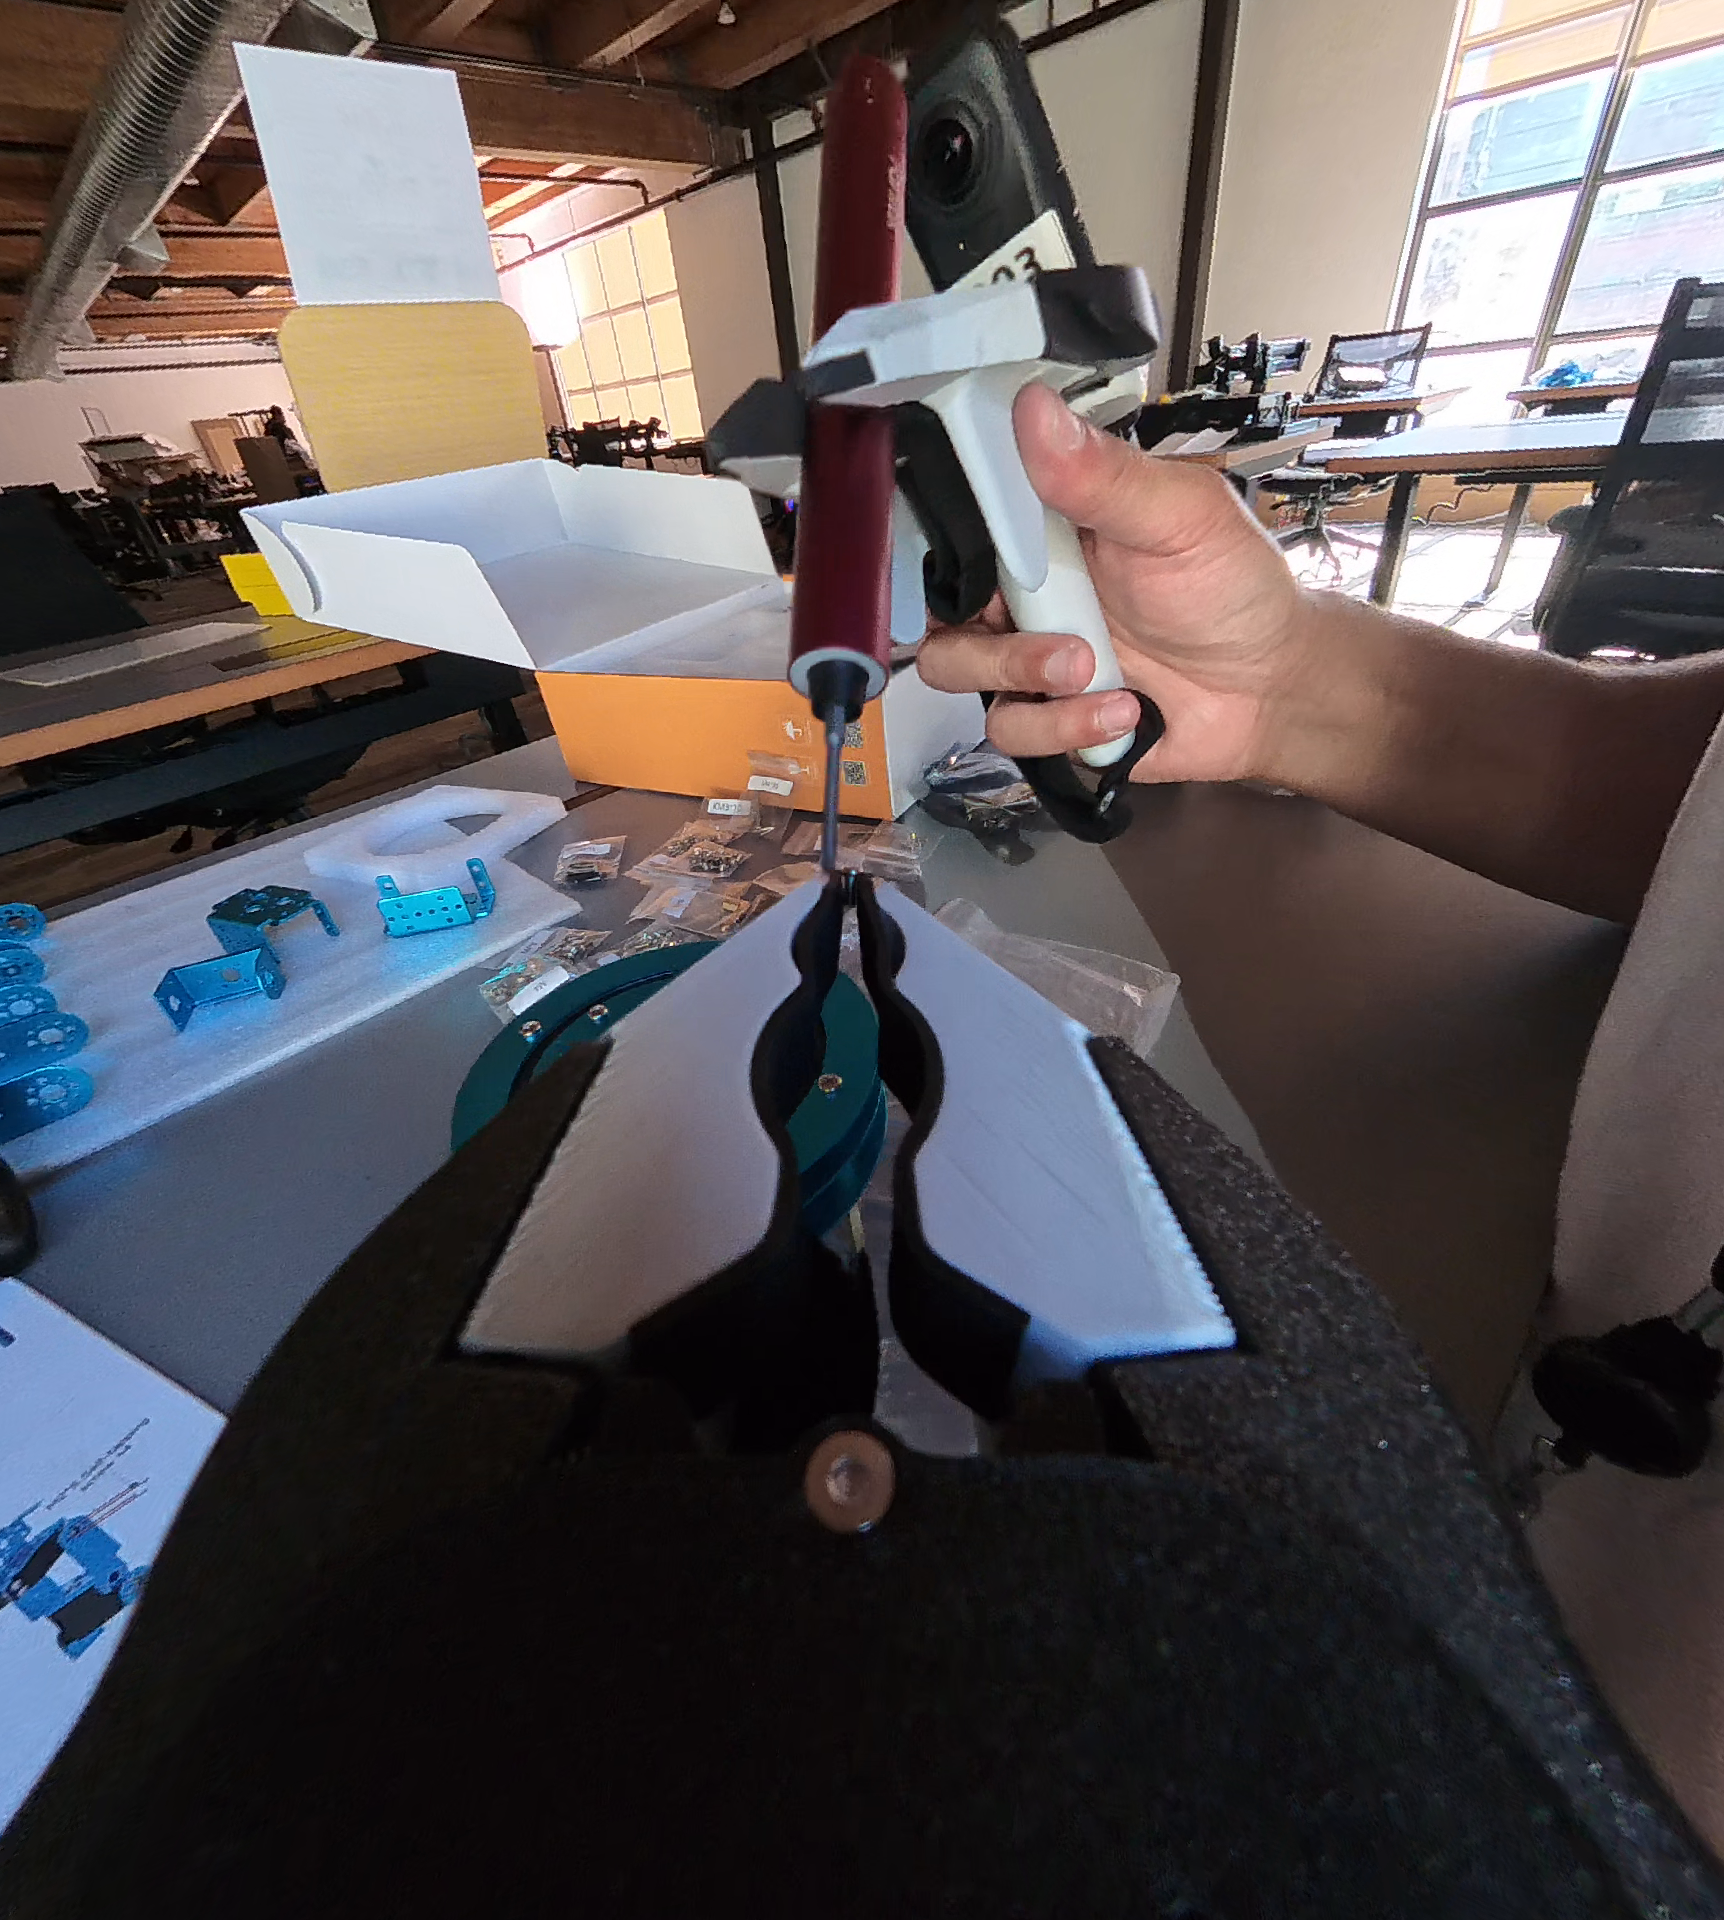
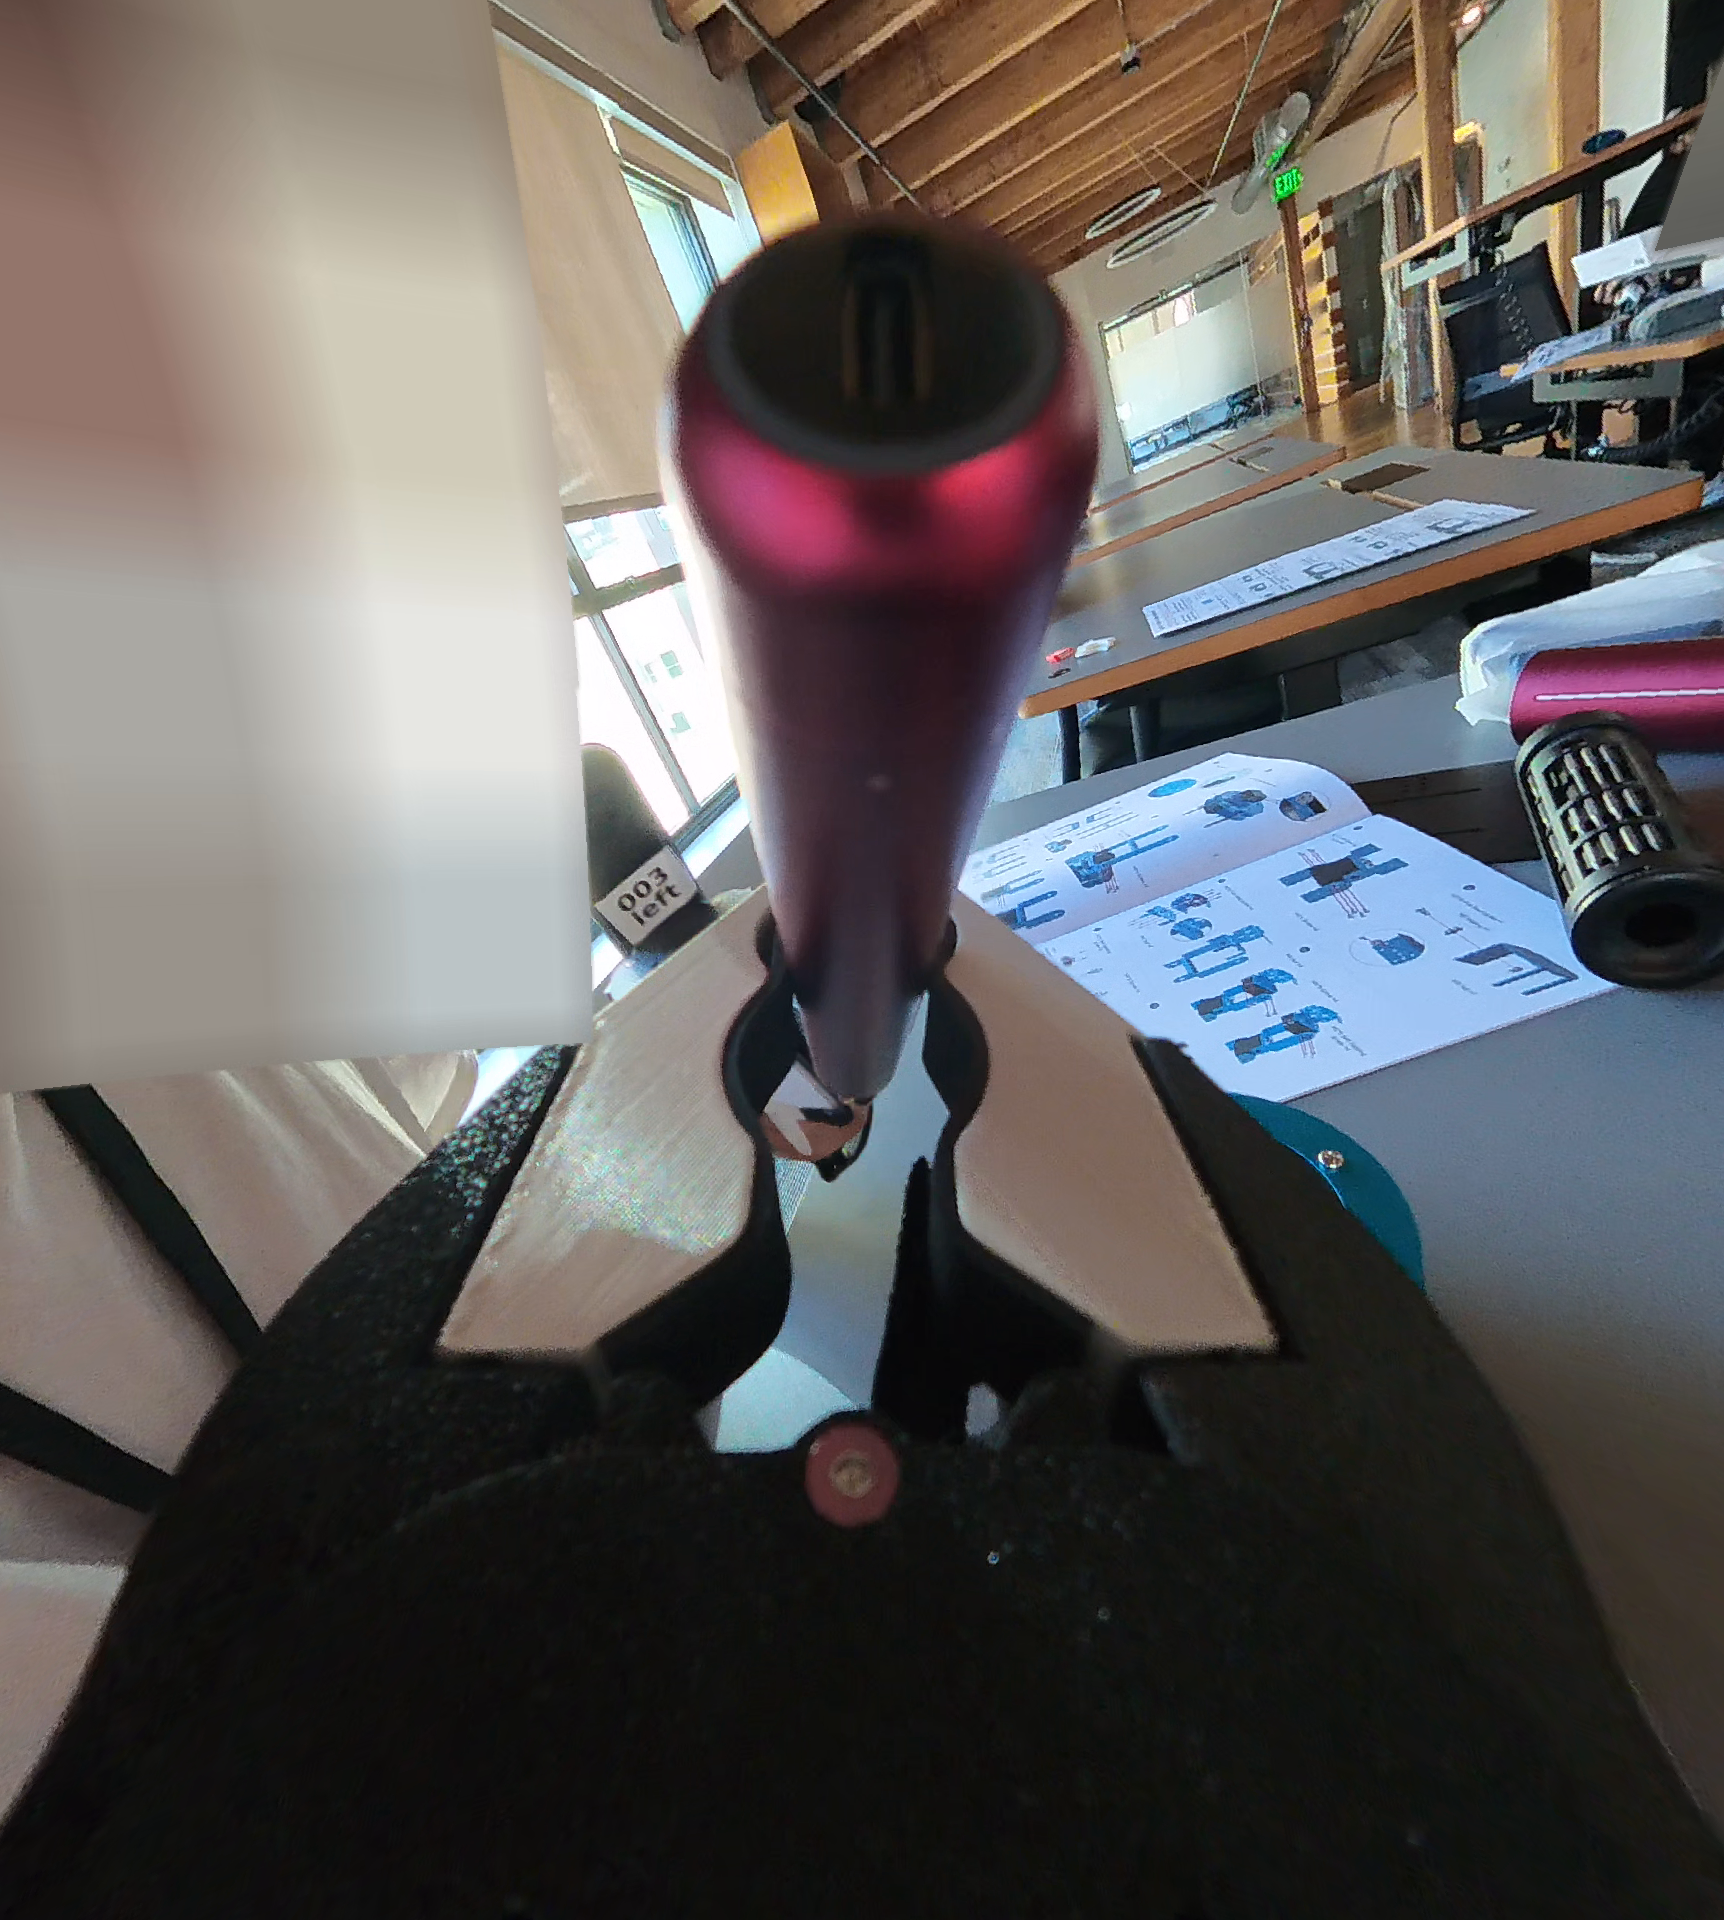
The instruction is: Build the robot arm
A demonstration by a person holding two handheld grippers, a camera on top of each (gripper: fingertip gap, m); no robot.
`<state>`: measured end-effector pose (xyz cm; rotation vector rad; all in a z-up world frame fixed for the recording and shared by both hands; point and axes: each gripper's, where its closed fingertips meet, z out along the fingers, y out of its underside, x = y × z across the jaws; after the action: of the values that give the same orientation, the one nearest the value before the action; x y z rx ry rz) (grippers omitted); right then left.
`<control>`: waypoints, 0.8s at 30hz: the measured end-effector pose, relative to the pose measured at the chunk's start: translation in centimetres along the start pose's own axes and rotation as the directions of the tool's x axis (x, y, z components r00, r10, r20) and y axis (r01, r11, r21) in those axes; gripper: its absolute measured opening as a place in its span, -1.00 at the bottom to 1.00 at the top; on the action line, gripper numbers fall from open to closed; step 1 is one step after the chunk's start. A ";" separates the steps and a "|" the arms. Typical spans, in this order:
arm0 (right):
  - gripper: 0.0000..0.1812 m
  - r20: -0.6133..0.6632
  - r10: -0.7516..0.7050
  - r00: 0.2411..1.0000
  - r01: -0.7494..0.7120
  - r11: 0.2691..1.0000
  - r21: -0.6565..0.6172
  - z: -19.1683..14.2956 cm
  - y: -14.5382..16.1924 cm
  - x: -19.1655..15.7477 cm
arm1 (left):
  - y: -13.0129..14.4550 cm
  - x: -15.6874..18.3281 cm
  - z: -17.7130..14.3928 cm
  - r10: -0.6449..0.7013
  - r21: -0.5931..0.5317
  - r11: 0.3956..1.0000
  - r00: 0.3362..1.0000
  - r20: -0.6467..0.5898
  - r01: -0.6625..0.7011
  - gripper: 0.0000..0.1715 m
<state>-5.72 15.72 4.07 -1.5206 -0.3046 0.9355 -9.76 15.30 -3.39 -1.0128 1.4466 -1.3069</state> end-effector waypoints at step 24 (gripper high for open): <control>-0.80 -0.012 -0.030 0.999 0.029 0.998 -0.060 -0.1 1.3 -0.4 | 1.2 0.4 -0.1 -0.047 -0.049 0.998 0.999 -0.011 0.046 -0.98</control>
<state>-6.33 15.13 3.05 -1.5723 -0.3476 0.9002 -9.94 15.02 -4.63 -1.0779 1.4785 -1.3185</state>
